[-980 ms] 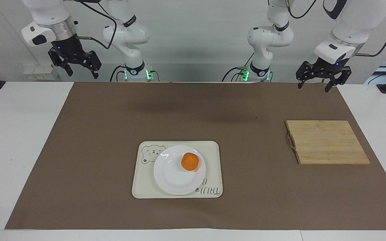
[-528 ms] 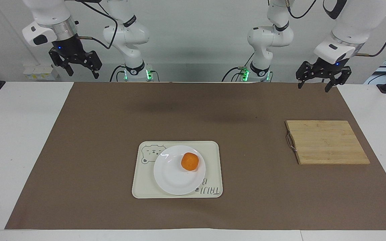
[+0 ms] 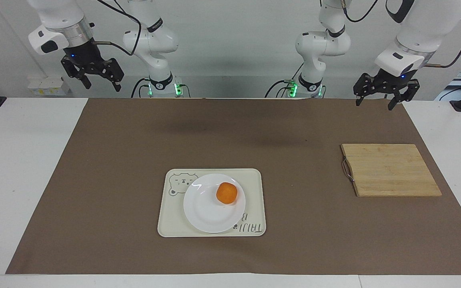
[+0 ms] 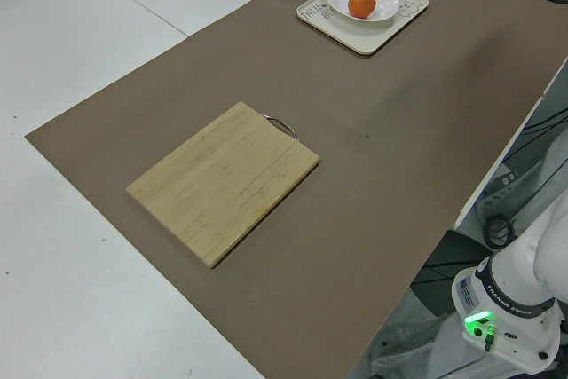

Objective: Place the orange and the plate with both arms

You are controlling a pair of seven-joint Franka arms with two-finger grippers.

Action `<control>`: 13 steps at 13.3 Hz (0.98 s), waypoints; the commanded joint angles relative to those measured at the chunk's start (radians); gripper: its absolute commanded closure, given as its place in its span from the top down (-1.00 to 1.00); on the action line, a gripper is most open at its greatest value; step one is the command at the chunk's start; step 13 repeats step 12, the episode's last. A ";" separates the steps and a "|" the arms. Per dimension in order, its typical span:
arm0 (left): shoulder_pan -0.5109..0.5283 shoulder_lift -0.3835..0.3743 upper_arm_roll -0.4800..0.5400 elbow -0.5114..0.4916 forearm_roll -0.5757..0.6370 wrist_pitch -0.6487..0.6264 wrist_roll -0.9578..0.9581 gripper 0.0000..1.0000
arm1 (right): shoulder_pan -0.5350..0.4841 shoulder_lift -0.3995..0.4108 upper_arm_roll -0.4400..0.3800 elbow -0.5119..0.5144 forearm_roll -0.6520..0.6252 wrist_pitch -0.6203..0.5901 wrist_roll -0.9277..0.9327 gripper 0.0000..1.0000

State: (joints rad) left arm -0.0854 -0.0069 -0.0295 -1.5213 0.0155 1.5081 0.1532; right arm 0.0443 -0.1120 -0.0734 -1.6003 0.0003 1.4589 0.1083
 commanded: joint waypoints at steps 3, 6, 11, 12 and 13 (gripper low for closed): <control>0.010 -0.007 -0.009 0.004 0.015 0.001 -0.009 1.00 | -0.014 -0.015 0.003 -0.013 0.006 0.015 -0.055 1.00; 0.010 -0.007 -0.009 0.004 0.015 0.001 -0.009 1.00 | -0.017 -0.015 0.001 -0.012 0.003 -0.003 -0.056 1.00; 0.010 -0.007 -0.009 0.004 0.015 0.001 -0.009 1.00 | -0.018 -0.015 -0.005 -0.013 0.004 0.006 -0.059 1.00; 0.010 -0.007 -0.009 0.004 0.015 0.001 -0.009 1.00 | -0.018 -0.017 -0.005 -0.013 0.004 0.006 -0.061 1.00; 0.010 -0.007 -0.009 0.004 0.015 0.001 -0.009 1.00 | -0.018 -0.017 -0.005 -0.013 0.004 0.006 -0.061 1.00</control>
